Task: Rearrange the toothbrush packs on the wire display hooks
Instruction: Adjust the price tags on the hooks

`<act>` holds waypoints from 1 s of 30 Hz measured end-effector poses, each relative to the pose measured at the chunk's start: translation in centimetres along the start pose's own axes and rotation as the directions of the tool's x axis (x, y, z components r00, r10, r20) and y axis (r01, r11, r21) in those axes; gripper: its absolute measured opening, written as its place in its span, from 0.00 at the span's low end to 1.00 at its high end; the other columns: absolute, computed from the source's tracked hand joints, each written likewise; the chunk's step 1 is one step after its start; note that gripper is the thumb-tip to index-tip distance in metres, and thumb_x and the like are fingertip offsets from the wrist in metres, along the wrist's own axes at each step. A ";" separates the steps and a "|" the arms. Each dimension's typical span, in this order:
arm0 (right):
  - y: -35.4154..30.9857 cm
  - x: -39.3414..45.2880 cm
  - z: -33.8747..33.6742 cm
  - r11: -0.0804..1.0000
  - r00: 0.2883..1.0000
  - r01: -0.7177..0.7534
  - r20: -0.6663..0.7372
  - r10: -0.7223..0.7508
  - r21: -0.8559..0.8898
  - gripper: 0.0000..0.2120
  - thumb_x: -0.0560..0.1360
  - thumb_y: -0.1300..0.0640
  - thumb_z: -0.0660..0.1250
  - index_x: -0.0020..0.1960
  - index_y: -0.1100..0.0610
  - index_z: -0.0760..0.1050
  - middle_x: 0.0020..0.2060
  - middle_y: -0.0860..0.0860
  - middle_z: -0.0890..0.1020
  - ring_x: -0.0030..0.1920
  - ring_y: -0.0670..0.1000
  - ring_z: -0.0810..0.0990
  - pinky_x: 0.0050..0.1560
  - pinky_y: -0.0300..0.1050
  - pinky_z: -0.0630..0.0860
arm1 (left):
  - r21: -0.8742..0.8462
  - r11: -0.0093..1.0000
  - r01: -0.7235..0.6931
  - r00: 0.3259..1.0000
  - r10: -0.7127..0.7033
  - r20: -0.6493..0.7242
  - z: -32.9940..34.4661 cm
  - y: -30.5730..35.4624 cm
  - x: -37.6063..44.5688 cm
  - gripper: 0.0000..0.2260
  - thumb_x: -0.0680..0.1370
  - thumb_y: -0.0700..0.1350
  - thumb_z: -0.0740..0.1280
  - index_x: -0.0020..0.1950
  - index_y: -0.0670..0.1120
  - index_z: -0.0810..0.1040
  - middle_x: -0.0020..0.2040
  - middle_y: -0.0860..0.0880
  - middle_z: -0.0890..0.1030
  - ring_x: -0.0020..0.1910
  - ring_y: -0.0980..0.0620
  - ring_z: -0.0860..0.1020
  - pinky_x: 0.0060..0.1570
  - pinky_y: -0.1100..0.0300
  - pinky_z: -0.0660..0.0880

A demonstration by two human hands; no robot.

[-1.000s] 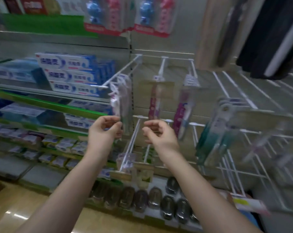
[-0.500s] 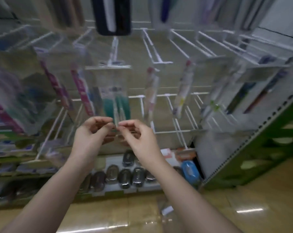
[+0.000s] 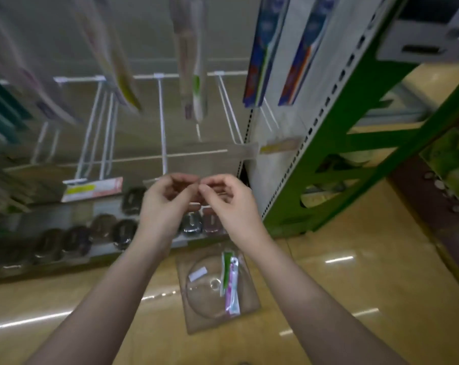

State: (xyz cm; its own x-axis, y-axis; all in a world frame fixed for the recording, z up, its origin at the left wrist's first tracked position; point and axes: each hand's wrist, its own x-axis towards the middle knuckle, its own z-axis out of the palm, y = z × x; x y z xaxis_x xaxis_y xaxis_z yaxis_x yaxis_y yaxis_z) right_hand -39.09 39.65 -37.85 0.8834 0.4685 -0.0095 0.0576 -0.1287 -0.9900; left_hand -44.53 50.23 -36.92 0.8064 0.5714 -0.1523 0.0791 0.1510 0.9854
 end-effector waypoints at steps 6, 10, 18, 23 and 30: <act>11.0 -1.5 -3.2 0.986 0.983 -0.165 -0.087 0.163 -0.027 0.03 0.75 0.61 0.67 0.45 0.55 0.77 0.41 0.47 0.82 0.44 0.47 0.82 0.48 0.43 0.80 | 0.037 0.988 0.149 0.983 -0.152 0.105 3.6 -10.9 0.2 0.06 0.76 0.32 0.65 0.47 0.41 0.77 0.43 0.44 0.82 0.39 0.52 0.82 0.37 0.64 0.79; 20.2 -2.3 -3.9 0.958 0.954 -0.285 -0.093 0.285 0.016 0.08 0.77 0.62 0.65 0.43 0.50 0.76 0.43 0.51 0.82 0.46 0.52 0.83 0.48 0.46 0.81 | 0.118 0.965 0.233 0.947 -0.253 0.198 4.0 -19.9 1.4 0.06 0.76 0.31 0.65 0.50 0.38 0.77 0.44 0.42 0.82 0.41 0.48 0.82 0.42 0.61 0.80; 40.5 -4.6 -3.3 0.817 0.802 -0.576 -0.170 0.573 0.039 0.07 0.79 0.62 0.62 0.44 0.54 0.75 0.45 0.56 0.82 0.39 0.48 0.81 0.42 0.42 0.79 | 0.187 0.893 0.410 0.882 -0.440 0.168 3.7 -38.6 3.1 0.09 0.78 0.32 0.62 0.44 0.45 0.76 0.38 0.49 0.81 0.32 0.56 0.78 0.35 0.66 0.75; 52.3 -5.4 -1.2 0.671 0.645 -0.731 -0.198 0.738 0.124 0.07 0.77 0.68 0.60 0.47 0.59 0.74 0.40 0.54 0.80 0.36 0.50 0.79 0.46 0.49 0.79 | 0.167 0.820 0.548 0.825 -0.562 0.053 2.8 -51.2 3.7 0.06 0.78 0.35 0.61 0.49 0.43 0.76 0.40 0.46 0.80 0.36 0.51 0.78 0.35 0.62 0.75; 63.3 -0.1 -0.4 0.599 0.651 -0.741 -0.107 0.751 -0.305 0.05 0.74 0.62 0.60 0.44 0.55 0.73 0.45 0.55 0.79 0.46 0.55 0.79 0.52 0.54 0.79 | 0.295 0.711 0.638 0.743 -0.669 0.007 1.5 -63.7 4.9 0.05 0.78 0.36 0.62 0.46 0.43 0.76 0.41 0.44 0.80 0.34 0.50 0.76 0.37 0.58 0.74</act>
State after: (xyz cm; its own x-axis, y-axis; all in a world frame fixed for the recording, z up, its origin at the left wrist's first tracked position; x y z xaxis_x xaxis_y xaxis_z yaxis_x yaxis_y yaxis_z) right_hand -35.32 31.08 -100.46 0.6681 0.1151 -0.7351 -0.4779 -0.6909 -0.5425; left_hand -44.73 42.17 -100.32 0.5506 0.3176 -0.7720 0.7436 0.2335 0.6265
